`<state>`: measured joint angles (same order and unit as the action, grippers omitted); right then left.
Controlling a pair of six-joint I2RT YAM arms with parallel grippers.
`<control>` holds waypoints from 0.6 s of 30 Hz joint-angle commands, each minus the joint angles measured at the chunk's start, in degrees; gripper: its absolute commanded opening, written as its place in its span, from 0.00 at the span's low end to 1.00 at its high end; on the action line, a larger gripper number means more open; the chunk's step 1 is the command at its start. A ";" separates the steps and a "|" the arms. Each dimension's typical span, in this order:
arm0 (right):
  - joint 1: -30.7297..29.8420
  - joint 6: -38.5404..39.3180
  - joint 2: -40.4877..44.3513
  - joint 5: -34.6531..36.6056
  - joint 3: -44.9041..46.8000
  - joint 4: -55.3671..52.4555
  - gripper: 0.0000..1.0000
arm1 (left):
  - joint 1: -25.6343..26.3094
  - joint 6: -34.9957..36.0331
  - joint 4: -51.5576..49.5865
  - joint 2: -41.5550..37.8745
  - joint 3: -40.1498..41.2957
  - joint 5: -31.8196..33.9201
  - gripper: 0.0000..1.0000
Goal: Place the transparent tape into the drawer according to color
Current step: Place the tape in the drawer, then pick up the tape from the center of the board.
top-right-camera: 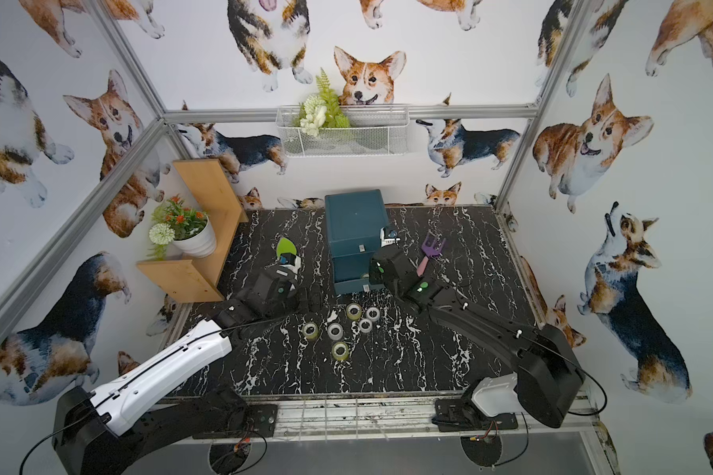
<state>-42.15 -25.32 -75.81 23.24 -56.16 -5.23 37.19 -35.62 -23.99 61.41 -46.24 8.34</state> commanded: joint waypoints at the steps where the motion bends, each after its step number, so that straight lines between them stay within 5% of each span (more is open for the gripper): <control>1: -2.61 -0.74 3.50 -0.76 3.49 2.85 0.51 | 0.64 -5.69 0.37 -2.04 3.76 2.58 0.98; 6: -4.88 -3.57 7.23 -0.33 8.86 1.85 0.51 | 0.68 -11.36 -0.63 -5.12 11.94 4.05 0.89; 12: -4.91 -5.22 10.24 -0.74 12.83 2.30 0.51 | 0.61 -11.70 0.67 1.34 14.51 3.14 0.61; 18: -4.92 -5.09 11.30 -0.39 13.50 1.71 0.51 | 0.66 -10.96 3.23 6.23 14.90 3.90 0.59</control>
<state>-46.94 -29.69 -64.99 22.39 -43.22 -4.54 37.87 -46.41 -22.83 66.59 -31.42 11.51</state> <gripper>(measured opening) 0.513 0.594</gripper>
